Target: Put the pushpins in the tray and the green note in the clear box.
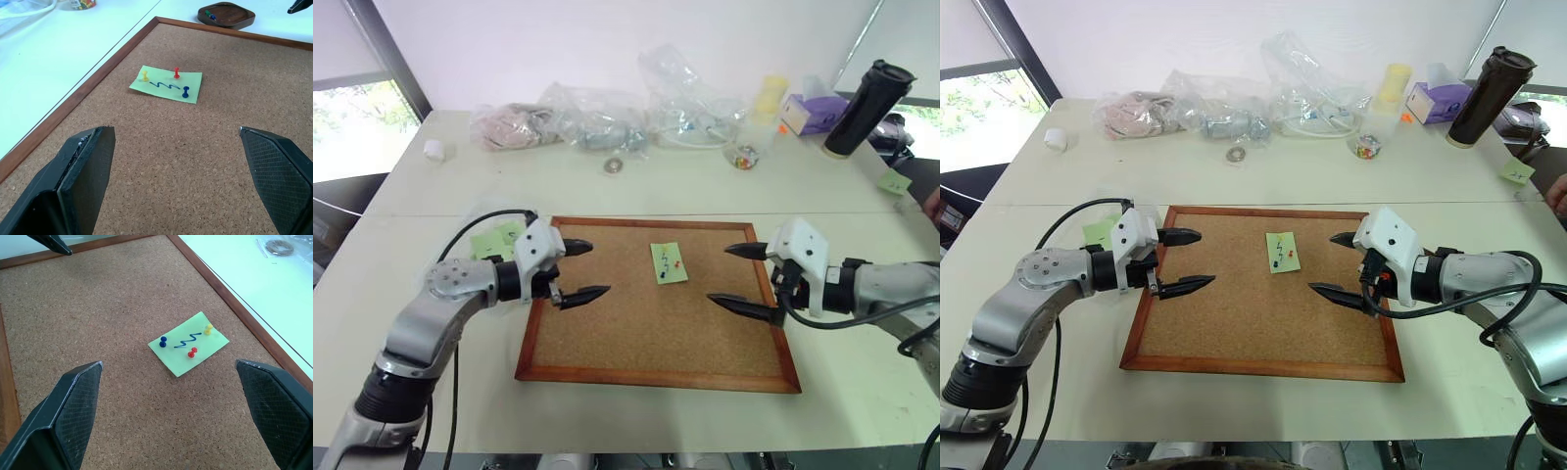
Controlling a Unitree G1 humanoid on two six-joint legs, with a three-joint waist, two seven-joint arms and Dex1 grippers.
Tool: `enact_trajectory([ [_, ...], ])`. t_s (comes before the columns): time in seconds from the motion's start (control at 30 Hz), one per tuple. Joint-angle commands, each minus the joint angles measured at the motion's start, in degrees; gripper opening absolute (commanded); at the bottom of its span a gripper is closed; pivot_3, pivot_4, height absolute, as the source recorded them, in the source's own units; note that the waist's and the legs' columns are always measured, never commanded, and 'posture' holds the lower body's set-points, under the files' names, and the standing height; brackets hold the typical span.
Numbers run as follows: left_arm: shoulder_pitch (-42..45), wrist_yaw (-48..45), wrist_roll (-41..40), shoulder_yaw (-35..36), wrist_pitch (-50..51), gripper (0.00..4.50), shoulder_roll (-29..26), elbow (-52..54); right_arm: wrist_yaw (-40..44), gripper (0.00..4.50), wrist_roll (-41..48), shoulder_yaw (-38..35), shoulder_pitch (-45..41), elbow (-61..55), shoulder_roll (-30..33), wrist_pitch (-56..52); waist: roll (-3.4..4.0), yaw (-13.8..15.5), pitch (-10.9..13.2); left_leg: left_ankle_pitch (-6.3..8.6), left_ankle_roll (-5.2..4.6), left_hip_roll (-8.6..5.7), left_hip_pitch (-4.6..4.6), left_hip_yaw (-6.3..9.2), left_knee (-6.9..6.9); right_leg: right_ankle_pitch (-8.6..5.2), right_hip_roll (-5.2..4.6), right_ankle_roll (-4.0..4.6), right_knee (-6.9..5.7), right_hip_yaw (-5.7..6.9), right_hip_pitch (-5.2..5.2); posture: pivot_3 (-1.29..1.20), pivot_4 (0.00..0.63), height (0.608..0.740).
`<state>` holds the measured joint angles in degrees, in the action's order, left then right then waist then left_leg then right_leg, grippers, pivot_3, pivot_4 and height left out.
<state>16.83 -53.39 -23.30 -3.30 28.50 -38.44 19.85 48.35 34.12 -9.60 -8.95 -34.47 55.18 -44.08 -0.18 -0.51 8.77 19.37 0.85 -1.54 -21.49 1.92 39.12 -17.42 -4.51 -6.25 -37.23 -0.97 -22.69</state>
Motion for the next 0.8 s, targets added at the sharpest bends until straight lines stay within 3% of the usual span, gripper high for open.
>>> enact_trajectory([
  [0.03,1.3,0.3,-0.9,0.8,0.1,4.46,0.0,1.5,0.1,4.50,0.0,-0.6,-0.4,-0.5,0.1,0.9,0.00,0.0,0.0,0.00,0.00,0.00,0.00,0.00,0.00,0.00,0.00,0.00,0.00,0.00,0.00,0.00,0.150,0.740],
  [0.8,-0.1,1.1,-2.2,0.6,1.1,4.46,-0.3,4.0,-0.8,4.50,-0.5,0.4,-0.7,0.3,-1.0,1.1,0.00,0.0,0.0,0.00,0.00,0.00,0.00,0.00,-0.01,0.00,0.00,0.00,0.00,0.00,-0.01,0.00,0.150,0.740],
])
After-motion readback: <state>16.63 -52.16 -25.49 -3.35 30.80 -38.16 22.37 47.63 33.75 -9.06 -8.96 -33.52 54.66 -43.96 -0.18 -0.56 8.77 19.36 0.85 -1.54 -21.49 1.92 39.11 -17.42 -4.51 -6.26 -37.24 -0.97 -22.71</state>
